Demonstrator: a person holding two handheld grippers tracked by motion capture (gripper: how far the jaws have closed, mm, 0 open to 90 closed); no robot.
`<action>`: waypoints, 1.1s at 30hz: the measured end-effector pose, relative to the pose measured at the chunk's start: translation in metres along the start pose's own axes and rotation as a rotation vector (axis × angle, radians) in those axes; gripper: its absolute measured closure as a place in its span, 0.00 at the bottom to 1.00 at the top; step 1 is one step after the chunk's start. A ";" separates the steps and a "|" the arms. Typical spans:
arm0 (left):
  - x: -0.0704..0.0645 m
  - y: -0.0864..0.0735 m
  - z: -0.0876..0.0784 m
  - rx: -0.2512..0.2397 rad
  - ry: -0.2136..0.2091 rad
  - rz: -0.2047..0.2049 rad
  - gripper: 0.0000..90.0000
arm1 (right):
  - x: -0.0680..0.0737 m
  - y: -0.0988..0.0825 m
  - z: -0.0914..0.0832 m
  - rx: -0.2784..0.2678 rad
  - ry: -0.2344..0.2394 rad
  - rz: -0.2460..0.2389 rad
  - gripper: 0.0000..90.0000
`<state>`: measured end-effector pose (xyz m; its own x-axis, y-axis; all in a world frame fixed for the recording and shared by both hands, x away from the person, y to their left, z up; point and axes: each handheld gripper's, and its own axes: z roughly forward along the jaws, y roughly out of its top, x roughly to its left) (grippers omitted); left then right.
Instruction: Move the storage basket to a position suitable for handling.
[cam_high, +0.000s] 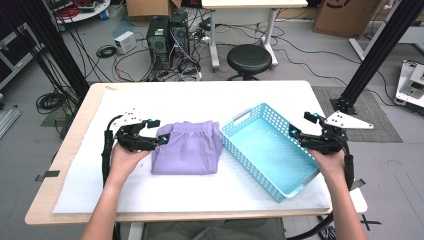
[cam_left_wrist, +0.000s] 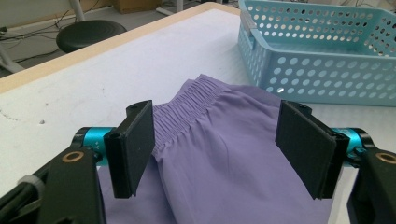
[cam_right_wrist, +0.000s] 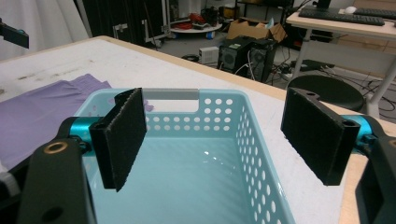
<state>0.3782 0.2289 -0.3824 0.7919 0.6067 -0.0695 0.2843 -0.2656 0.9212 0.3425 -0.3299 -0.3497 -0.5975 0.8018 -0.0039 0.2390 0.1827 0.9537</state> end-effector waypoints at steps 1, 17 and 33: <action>0.001 -0.001 0.000 0.004 0.000 -0.002 0.32 | 0.000 0.000 0.000 0.002 -0.001 0.002 0.25; 0.000 -0.001 0.003 0.014 -0.006 -0.001 0.32 | 0.007 0.001 -0.013 -0.009 -0.001 -0.018 0.25; 0.004 -0.001 0.014 0.003 -0.020 -0.016 0.32 | 0.039 -0.036 -0.078 -0.047 -0.049 0.001 0.24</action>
<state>0.3888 0.2214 -0.3891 0.7980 0.5957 -0.0916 0.2986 -0.2587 0.9187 0.2510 -0.3497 -0.3610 -0.5587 0.8292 -0.0167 0.2028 0.1561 0.9667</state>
